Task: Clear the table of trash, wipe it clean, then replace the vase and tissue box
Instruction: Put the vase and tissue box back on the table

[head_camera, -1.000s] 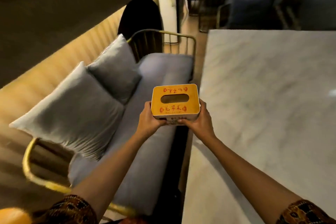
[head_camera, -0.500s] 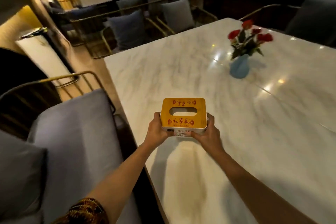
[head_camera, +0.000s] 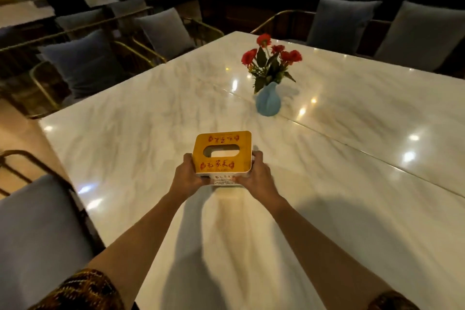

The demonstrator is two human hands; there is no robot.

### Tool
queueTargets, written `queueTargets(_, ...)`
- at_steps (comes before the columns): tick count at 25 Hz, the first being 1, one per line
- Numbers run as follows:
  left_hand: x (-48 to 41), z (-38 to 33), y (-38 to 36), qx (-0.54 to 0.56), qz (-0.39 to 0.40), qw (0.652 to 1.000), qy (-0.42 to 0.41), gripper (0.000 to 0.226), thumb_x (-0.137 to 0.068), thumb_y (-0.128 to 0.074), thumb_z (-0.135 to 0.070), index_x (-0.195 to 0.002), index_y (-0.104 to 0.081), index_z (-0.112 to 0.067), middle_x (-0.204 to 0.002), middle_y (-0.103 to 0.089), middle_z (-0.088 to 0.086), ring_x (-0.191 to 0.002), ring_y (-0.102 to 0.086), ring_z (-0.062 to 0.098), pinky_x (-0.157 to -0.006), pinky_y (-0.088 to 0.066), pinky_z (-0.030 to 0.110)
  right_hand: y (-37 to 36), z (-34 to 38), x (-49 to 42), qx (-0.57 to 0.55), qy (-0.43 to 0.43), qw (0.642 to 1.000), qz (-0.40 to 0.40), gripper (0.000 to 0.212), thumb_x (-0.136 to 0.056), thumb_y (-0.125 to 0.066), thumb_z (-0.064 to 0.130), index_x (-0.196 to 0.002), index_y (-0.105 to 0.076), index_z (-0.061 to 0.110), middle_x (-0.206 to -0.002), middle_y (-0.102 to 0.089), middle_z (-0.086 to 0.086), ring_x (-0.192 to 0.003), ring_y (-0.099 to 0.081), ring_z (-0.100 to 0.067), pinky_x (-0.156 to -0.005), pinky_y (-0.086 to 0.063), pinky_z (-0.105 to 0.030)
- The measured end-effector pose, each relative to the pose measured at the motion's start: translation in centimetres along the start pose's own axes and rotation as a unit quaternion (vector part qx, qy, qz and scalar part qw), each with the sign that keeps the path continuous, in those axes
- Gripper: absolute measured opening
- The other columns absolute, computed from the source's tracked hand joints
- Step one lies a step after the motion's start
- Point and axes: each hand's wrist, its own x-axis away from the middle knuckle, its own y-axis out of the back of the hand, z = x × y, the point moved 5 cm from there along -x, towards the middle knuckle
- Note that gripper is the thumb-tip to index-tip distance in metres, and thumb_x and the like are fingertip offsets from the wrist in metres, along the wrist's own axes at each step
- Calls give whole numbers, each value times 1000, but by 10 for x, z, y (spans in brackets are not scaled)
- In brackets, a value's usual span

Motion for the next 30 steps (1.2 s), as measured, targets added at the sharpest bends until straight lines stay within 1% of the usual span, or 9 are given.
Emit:
queueTargets(3,-69,20,11,5,36,999,-16,68,-58,-87,-15,-110,-43,-10,-101,-61,6,-89,-60,25,-69,-43,25,-32,-6,-50,-19,-45,998,-46,64,-70,-82,23,-118,-40,18,-114,-63,-3,-100,-63,-18,-77,-53,-24)
queueTargets(6,-142,31,26,12,65,997,-47,60,-62,-85,-9,-104,-43,-15,-96,-60,3,-83,-58,20,-67,-42,22,-64,-3,-102,-47,-72,988,-130,47,-74,-75,27,-106,-40,25,-105,-64,0,-91,-66,-19,-58,-49,-10)
queueTargets(9,-200,40,39,-21,110,990,-80,66,-62,-86,-11,-113,-44,-8,-109,-65,12,-96,-63,30,-76,-45,28,-87,15,-136,-64,-105,980,-158,35,-87,-69,24,-105,-39,29,-104,-60,10,-91,-60,-12,-60,-48,-11)
queueTargets(12,-251,37,42,-36,149,984,-96,68,-66,-84,-13,-118,-42,-5,-115,-63,15,-103,-62,33,-76,-46,29,-92,24,-168,-65,-146,972,-170,50,-83,-72,14,-118,-36,16,-113,-57,4,-102,-61,-18,-73,-49,-20)
queueTargets(15,-281,26,33,-61,169,977,-118,64,-72,-80,-13,-121,-40,-3,-117,-60,17,-104,-60,34,-76,-47,32,-89,26,-191,-35,-153,970,-184,55,-82,-72,9,-123,-35,8,-123,-59,-9,-109,-61,-26,-70,-46,-17)
queueTargets(19,-316,24,27,-71,191,971,-124,60,-75,-78,-13,-118,-38,-2,-118,-58,17,-105,-59,33,-74,-46,30,-88,24,-219,-19,-169,966,-197,60,-82,-73,12,-127,-34,8,-129,-58,-12,-112,-60,-29,-78,-50,-28)
queueTargets(21,-335,22,23,-71,186,970,-142,60,-75,-78,-13,-118,-37,-2,-117,-59,17,-104,-60,32,-74,-46,29,-85,20,-236,-7,-165,966,-202,58,-84,-71,13,-127,-33,8,-129,-58,-12,-111,-61,-28,-76,-49,-27)
queueTargets(25,-371,13,12,-63,201,960,-184,82,-74,-79,-13,-137,-27,-4,-119,-60,17,-106,-61,34,-80,-50,34,-80,12,-263,8,-164,959,-231,51,-86,-69,14,-123,-35,9,-125,-60,-10,-107,-63,-29,-73,-50,-25)
queueTargets(30,-434,-10,-4,-79,237,937,-244,102,-79,-75,-16,-149,-2,-2,-131,-54,22,-117,-55,38,-95,-45,41,-73,0,-314,-13,-172,937,-303,58,-84,-70,13,-130,-34,12,-126,-61,-13,-111,-61,-30,-90,-53,-43)
